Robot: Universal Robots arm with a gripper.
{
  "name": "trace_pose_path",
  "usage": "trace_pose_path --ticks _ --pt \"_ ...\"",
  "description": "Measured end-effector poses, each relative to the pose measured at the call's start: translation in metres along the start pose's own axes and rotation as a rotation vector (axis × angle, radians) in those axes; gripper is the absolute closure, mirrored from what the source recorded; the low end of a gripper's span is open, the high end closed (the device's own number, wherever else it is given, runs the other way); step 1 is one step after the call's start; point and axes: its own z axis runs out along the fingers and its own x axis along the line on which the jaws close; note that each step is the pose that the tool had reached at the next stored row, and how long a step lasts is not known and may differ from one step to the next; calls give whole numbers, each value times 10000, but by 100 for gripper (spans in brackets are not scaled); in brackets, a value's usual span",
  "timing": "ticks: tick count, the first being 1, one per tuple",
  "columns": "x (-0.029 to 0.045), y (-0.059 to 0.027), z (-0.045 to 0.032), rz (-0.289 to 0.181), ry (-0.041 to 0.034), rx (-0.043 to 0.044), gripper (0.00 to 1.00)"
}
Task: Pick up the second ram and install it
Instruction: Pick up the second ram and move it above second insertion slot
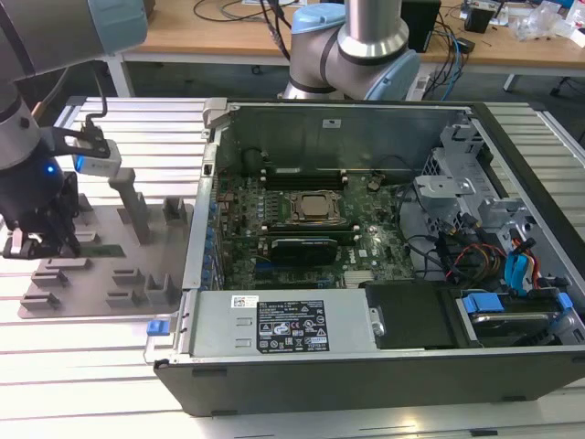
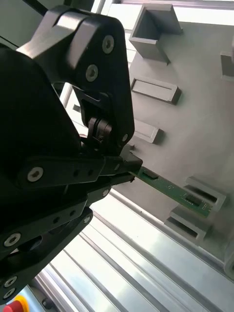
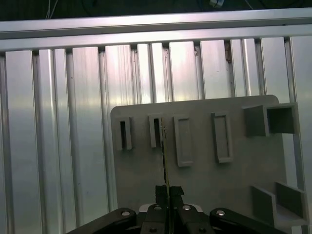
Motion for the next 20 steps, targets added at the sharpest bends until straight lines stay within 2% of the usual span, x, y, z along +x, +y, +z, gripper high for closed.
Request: trace_pose_path --ticks 4,6,12,17,20 --pt "-2 3 -65 0 0 0 86" --pt "-5 7 -142 0 0 -1 86" --pt "-9 12 -254 0 -1 0 86" --pt "-11 15 -310 0 -2 -1 86" --pt "-16 21 -439 0 -2 0 86"
